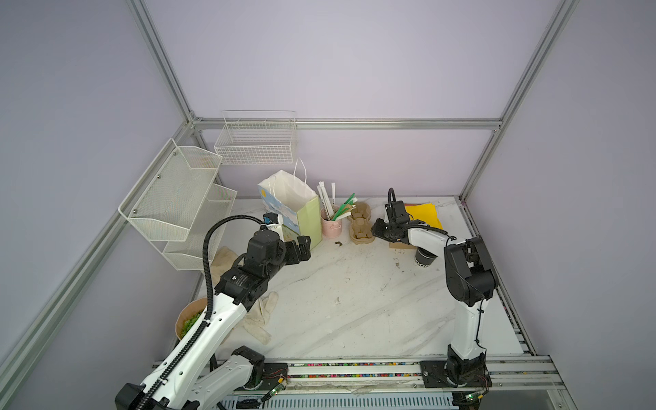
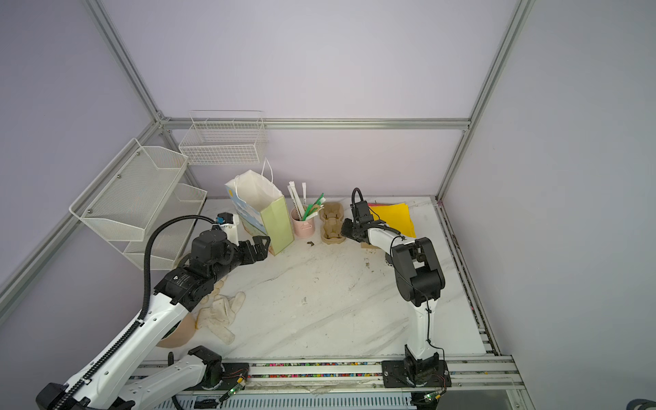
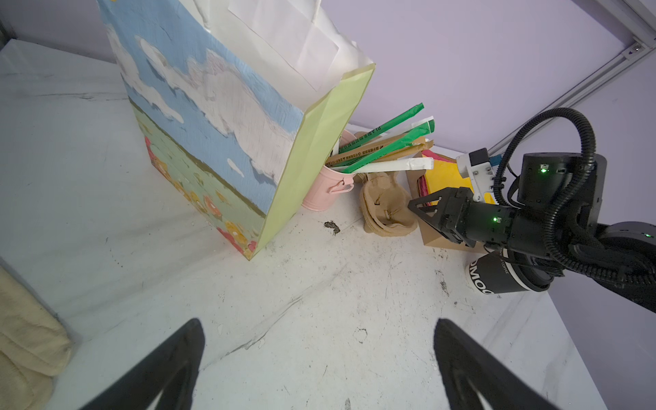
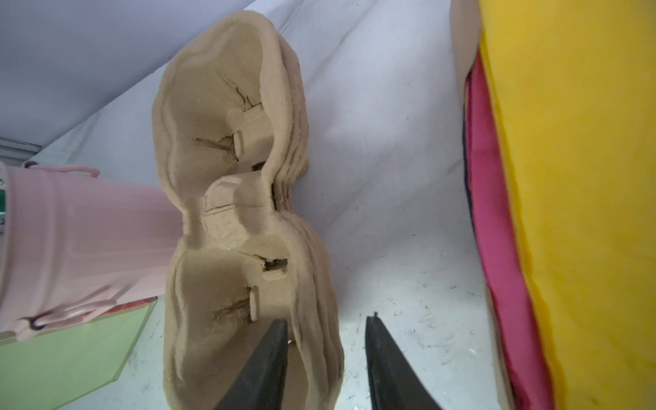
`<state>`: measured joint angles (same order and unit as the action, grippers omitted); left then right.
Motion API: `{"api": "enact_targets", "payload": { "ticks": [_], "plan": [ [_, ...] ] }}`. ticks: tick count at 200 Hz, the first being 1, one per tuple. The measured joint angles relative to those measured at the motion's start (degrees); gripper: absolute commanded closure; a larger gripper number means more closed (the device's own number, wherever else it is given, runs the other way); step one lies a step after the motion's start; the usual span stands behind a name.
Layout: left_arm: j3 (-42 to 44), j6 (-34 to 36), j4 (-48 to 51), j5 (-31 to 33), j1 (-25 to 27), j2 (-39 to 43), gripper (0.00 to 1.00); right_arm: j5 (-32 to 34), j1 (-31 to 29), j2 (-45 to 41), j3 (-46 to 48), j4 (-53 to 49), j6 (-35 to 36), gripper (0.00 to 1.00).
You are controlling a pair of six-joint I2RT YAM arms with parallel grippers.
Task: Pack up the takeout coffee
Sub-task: 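Grasp the stacked brown pulp cup carriers with the right gripper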
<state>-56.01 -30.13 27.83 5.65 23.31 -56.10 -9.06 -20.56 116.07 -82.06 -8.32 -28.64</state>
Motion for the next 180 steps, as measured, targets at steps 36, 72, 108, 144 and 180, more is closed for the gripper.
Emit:
{"api": "enact_targets", "payload": {
  "ticks": [36, 72, 108, 144, 180],
  "plan": [
    [0.00, 0.00, 0.00, 0.00, -0.02, -0.04, 0.00, 0.31, -0.09, 0.20, -0.11, -0.02, 0.50, 0.66],
    [0.00, 0.00, 0.00, 0.00, -0.04, -0.04, 0.00, 1.36, -0.57, 0.22, -1.07, -0.07, 0.98, 0.70],
    [0.00, 0.02, 0.00, 0.00, -0.04, -0.04, 0.00, 2.49, -1.62, 0.72, -2.71, -0.17, 1.66, 0.70],
    [0.00, 0.02, 0.00, -0.04, -0.04, -0.11, 0.00, 2.84, -1.88, 0.96, -2.89, -0.33, 2.03, 0.70],
    [0.00, 0.02, 0.02, -0.07, -0.04, -0.33, 0.00, 3.56, -1.90, 1.18, -2.91, -0.48, 2.16, 0.69]
  ]
}}
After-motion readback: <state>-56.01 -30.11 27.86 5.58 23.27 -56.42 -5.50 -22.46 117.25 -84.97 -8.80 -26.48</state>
